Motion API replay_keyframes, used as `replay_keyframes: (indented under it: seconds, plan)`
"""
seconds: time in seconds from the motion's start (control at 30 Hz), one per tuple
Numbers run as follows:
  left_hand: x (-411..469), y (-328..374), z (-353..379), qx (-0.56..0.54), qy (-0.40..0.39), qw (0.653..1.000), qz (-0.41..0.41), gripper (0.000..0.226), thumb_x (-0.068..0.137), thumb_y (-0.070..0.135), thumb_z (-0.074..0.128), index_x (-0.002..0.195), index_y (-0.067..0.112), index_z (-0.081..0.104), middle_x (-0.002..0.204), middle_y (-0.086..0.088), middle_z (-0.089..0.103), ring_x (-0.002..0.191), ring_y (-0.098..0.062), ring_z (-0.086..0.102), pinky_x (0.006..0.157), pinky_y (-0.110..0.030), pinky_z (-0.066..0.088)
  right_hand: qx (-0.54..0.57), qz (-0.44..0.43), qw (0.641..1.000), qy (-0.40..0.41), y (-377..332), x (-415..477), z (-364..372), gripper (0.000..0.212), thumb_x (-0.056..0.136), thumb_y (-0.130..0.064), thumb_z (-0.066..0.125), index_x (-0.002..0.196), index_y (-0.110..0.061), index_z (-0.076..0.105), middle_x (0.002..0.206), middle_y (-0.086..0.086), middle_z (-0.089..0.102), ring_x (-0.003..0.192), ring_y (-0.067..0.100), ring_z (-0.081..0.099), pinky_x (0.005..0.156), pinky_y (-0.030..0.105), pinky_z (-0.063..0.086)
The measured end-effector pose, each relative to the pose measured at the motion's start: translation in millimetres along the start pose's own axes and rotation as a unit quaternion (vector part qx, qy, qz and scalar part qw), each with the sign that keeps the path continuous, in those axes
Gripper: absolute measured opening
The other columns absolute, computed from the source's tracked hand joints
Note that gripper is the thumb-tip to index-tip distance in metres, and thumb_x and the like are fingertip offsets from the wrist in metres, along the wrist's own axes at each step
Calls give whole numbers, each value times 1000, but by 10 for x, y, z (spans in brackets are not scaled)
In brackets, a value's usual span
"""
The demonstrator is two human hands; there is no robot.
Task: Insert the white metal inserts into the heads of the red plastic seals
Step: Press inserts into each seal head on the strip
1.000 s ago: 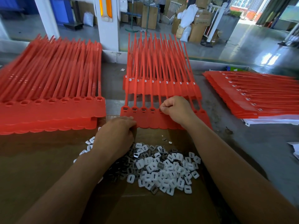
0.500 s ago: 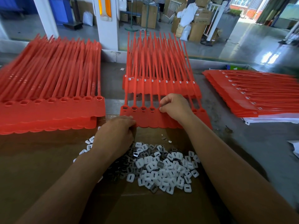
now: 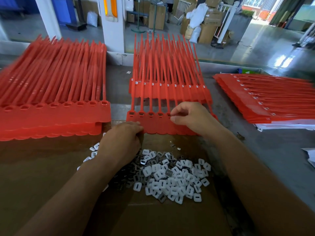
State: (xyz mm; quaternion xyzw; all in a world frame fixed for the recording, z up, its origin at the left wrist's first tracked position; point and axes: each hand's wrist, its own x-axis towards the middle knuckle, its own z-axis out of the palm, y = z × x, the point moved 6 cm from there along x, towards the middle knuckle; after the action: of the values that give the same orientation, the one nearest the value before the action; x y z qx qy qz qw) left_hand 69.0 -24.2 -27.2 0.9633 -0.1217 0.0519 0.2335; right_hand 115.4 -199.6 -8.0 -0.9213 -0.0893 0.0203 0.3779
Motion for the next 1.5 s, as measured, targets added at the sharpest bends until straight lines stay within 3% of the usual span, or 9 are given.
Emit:
replay_keyframes:
  seconds: [0.17,0.33,0.53,0.77,1.0,1.13,1.37,1.5]
  plan:
    - [8,-18,14,-3,-5,1000,-15,44,88,4,40,128,17,53,141,5,44,131,-11,37,109,-28,28,-71,-18,985,-157,-92,-262,158,13,80,-19,70,80,-30,62,82,-15,63,74,-8,57,66,10,43]
    - [8,-22,17,-5,-2,1000,-15,45,87,3,41,128,18,53,140,6,44,131,-10,37,110,-28,28,-117,-16,978,-172,-114,-321,220,18,79,-18,71,75,-32,62,77,-17,63,71,-8,57,63,7,43]
    - [12,-27,19,-1,3,1000,-9,45,87,3,41,128,17,53,140,6,44,130,-10,38,108,-25,26,-233,-25,958,-169,-174,-347,262,6,82,-22,68,82,-24,63,76,-18,53,78,2,54,75,21,45]
    - [18,-22,22,2,0,1000,-7,45,87,3,41,128,17,53,141,6,44,131,-9,37,108,-24,25,-279,-50,940,-188,-189,-410,306,11,89,-21,57,84,-24,48,87,-12,43,85,7,42,72,23,33]
    - [17,-13,18,2,-1,1000,-9,44,88,4,41,128,17,53,141,6,44,131,-10,37,107,-25,26,-218,-41,958,-181,-164,-453,301,10,90,-16,57,86,-22,50,87,-11,51,85,7,49,73,22,39]
    - [16,-19,18,1,-3,1000,-10,44,88,3,41,128,17,53,141,6,43,131,-10,37,107,-24,26,-163,-34,970,-175,-144,-405,234,17,88,-15,59,76,-27,53,83,-16,54,81,2,52,71,17,42]
    - [15,-15,17,-2,-7,1000,-12,46,87,2,40,128,17,53,142,6,42,131,-11,36,107,-26,27,-68,-1,997,-28,-46,-140,-23,24,90,-13,57,73,-30,54,77,-18,54,73,-5,49,59,12,34]
    - [10,-9,9,-2,-6,1000,-5,46,87,1,40,128,17,53,142,5,42,132,-11,36,107,-26,27,-65,30,997,10,74,41,-44,18,91,-13,55,76,-24,56,80,-10,54,72,3,48,58,16,33]
